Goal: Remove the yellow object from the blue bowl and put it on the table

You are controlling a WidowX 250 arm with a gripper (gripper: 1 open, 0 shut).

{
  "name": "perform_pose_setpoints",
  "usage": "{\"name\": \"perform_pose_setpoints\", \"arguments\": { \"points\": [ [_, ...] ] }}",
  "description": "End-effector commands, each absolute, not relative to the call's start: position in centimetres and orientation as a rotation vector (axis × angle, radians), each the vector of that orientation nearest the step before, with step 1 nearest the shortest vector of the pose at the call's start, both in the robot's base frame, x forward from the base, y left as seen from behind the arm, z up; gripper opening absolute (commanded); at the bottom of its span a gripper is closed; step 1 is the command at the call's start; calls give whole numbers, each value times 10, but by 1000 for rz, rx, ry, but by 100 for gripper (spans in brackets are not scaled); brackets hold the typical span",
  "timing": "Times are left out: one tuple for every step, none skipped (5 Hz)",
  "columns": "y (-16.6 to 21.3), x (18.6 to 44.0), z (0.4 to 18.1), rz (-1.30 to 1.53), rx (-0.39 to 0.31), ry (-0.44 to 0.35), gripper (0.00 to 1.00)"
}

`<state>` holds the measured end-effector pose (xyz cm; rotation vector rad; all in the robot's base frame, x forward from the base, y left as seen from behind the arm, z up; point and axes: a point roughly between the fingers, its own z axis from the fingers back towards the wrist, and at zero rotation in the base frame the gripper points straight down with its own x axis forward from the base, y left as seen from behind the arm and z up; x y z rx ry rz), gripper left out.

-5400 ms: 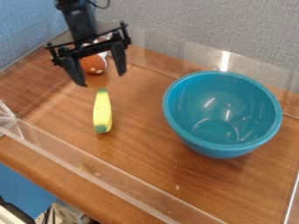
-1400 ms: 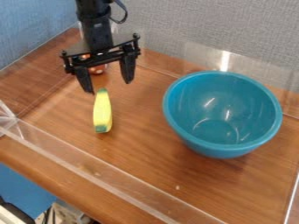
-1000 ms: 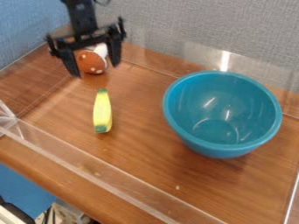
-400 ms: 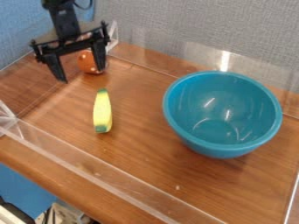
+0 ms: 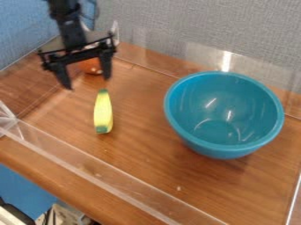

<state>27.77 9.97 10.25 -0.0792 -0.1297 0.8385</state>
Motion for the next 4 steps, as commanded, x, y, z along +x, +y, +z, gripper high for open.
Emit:
{"name": "perform_pose_setpoints", "arguments": {
  "points": [
    [83, 300, 127, 881, -90, -183, 100],
    [76, 296, 114, 902, -81, -182, 100],
    [82, 286, 100, 945, -68, -182, 100],
    [102, 284, 100, 925, -63, -191, 100]
  ]
}}
